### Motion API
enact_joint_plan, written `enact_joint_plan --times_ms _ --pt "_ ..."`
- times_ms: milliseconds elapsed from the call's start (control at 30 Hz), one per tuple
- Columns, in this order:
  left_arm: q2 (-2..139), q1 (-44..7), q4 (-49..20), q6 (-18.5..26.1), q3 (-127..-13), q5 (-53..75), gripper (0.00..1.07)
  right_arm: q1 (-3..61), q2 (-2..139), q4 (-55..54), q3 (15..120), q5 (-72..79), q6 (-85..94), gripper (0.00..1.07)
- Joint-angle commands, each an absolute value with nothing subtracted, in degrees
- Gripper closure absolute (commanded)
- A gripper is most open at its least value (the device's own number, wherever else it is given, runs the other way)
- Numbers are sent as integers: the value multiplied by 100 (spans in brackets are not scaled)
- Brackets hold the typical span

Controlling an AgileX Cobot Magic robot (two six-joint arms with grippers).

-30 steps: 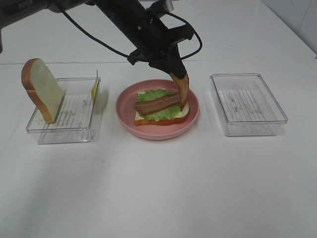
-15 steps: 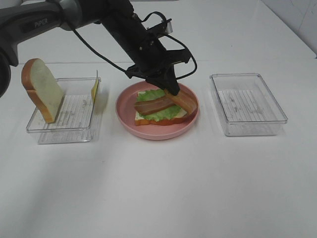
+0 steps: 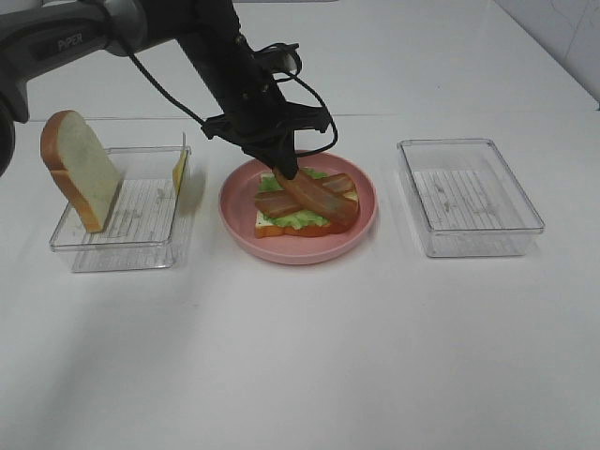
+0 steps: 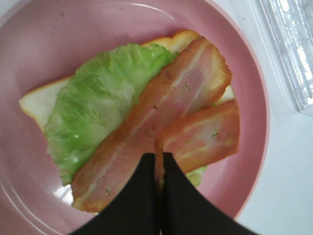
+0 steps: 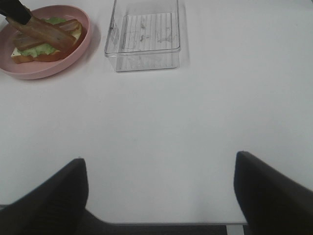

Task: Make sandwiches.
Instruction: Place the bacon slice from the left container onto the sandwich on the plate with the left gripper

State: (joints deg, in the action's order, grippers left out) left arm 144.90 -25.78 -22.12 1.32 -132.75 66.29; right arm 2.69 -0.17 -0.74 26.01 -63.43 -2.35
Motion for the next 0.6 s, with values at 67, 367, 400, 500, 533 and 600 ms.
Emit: enact_joint_plan --times_ms 67,367,400,500,533,600 --pt "14479 -2584 -2108 -29 -13304 6474 107 264 -160 -103 2578 -6297 -195 29" --pt "14479 -2584 -2080 -80 -13304 6434 107 264 -160 -103 2578 -6297 -195 29" --pt "14479 -2584 -2068 -92 -13304 6434 107 264 -160 -103 2578 -6297 -195 29" --pt "14479 -2584 -2011 -304 -13304 6434 100 264 -160 -103 2578 -6297 -195 29" --pt "14479 -2584 -2011 -304 -13304 6434 100 264 -160 -103 2578 -6297 -195 29" --pt "14479 -2584 -1885 -355 -13304 6434 85 264 -160 -103 2578 -6297 -195 29"
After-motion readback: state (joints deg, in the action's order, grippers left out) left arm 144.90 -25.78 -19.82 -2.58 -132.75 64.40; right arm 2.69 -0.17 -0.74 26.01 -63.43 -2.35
